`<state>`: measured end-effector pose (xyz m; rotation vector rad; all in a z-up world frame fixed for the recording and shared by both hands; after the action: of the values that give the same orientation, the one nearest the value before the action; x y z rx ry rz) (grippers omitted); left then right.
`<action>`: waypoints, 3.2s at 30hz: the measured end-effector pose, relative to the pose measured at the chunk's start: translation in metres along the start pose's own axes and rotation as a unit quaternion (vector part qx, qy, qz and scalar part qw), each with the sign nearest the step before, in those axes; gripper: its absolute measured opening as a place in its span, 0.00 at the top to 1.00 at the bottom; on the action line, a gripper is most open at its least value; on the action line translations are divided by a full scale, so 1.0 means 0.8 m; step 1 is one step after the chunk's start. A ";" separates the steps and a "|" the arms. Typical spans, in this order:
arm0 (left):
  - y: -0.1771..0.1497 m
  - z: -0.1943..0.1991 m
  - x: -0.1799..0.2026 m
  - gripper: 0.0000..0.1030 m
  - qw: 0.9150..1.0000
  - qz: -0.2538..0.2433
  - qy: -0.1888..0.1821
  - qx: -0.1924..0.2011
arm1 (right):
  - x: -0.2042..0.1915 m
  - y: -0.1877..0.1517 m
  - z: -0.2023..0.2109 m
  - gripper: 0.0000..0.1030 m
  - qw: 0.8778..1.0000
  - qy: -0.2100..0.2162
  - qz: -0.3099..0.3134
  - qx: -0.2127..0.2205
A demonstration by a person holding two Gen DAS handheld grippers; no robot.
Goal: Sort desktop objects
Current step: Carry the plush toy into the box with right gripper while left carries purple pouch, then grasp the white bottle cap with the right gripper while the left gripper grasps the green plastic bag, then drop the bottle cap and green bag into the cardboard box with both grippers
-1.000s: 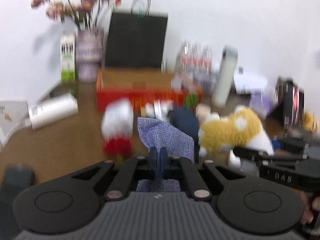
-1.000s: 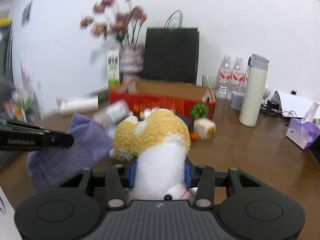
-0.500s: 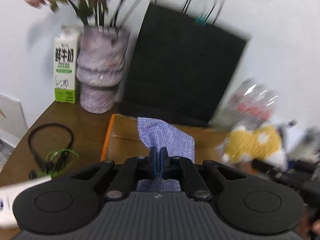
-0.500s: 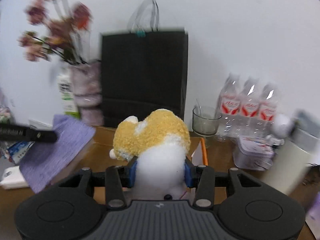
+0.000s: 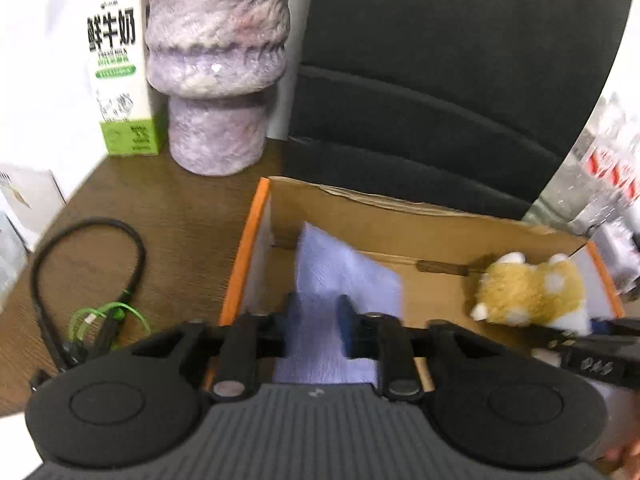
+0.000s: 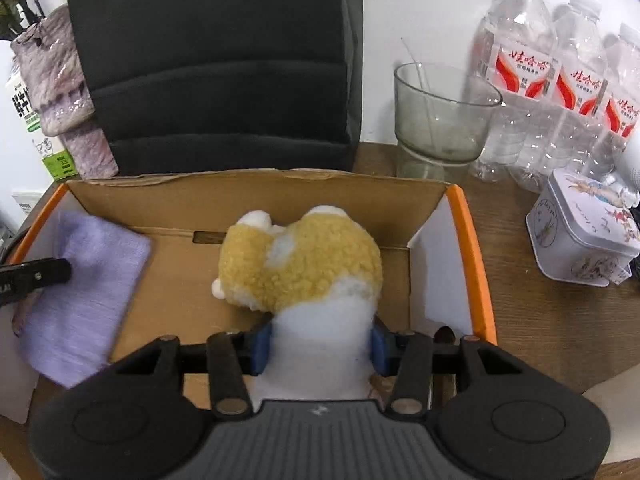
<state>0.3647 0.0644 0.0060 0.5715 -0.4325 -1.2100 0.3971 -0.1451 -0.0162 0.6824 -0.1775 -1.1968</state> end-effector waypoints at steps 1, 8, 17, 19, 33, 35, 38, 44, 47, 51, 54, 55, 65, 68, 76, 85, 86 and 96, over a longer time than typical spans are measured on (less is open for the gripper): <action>0.001 0.006 0.000 0.56 1.000 0.006 -0.006 -0.007 | -0.001 -0.001 0.003 0.53 1.000 -0.001 0.000 0.001; 0.007 0.099 -0.016 0.31 0.999 0.003 -0.018 0.038 | -0.029 0.009 0.108 0.29 0.997 -0.028 0.033 0.070; -0.106 0.208 -0.044 0.06 0.994 -0.038 -0.036 0.099 | -0.078 -0.101 0.218 0.21 0.990 -0.015 0.069 0.126; -0.148 0.227 -0.049 0.04 0.992 -0.055 -0.034 0.112 | -0.083 -0.142 0.232 0.21 0.988 -0.007 0.061 0.139; -0.405 0.305 -0.063 0.00 0.981 -0.104 -0.031 0.160 | -0.109 -0.428 0.263 0.18 0.988 0.014 0.017 0.154; -0.427 0.310 -0.061 0.00 0.980 -0.116 -0.021 0.163 | -0.110 -0.449 0.273 0.18 0.987 0.016 0.024 0.159; -0.449 0.316 -0.061 0.00 0.975 -0.137 -0.008 0.174 | -0.113 -0.470 0.294 0.18 0.983 -0.002 0.050 0.176; -0.452 0.317 -0.058 0.00 0.972 -0.143 -0.013 0.185 | -0.108 -0.485 0.318 0.18 0.976 -0.012 0.052 0.212; -0.435 0.317 -0.044 0.00 0.970 -0.142 -0.037 0.196 | -0.096 -0.483 0.319 0.19 0.976 -0.032 0.052 0.210; -0.404 0.307 -0.014 0.00 0.968 -0.138 -0.062 0.202 | -0.071 -0.475 0.304 0.24 0.982 -0.023 0.013 0.186; -0.385 0.291 0.012 0.02 0.966 -0.148 -0.060 0.205 | -0.065 -0.470 0.294 0.29 0.984 -0.018 0.009 0.176; -0.380 0.285 0.018 0.03 0.966 -0.151 -0.058 0.200 | -0.065 -0.468 0.291 0.31 0.985 -0.018 0.012 0.173; -0.375 0.245 0.035 0.54 0.975 -0.151 -0.060 0.151 | -0.052 -0.458 0.274 0.46 0.989 -0.032 0.014 0.140; -0.380 0.252 0.037 0.59 0.973 -0.162 -0.057 0.156 | -0.052 -0.461 0.274 0.46 0.990 -0.029 0.026 0.139; -0.380 0.297 0.021 0.61 0.976 -0.136 -0.049 0.161 | -0.061 -0.469 0.281 0.62 0.988 -0.013 0.042 0.145; -0.393 0.364 -0.023 0.61 0.980 -0.067 -0.011 0.189 | -0.083 -0.466 0.306 0.63 0.981 0.052 0.063 0.175; -0.396 0.368 -0.028 0.61 0.980 -0.058 -0.008 0.192 | -0.085 -0.465 0.310 0.63 0.980 0.053 0.068 0.181; -0.358 0.373 -0.044 0.61 0.978 -0.051 -0.029 0.202 | -0.095 -0.440 0.334 0.63 0.969 0.055 0.066 0.230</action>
<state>-0.0369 -0.0251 0.0613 0.9174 -0.7145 -1.2451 -0.0380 -0.2504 0.0097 1.1212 -0.4092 -0.9921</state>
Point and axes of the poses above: each gripper's, at about its wrist camera, not at the fingertips, and z roughly against the way its jaws point, x to its right, y to its top, the point moved 6 cm from there along -z, roughly the way its jaws point, and after that the axes turned 11 degrees about y, right-handed, at the moved point
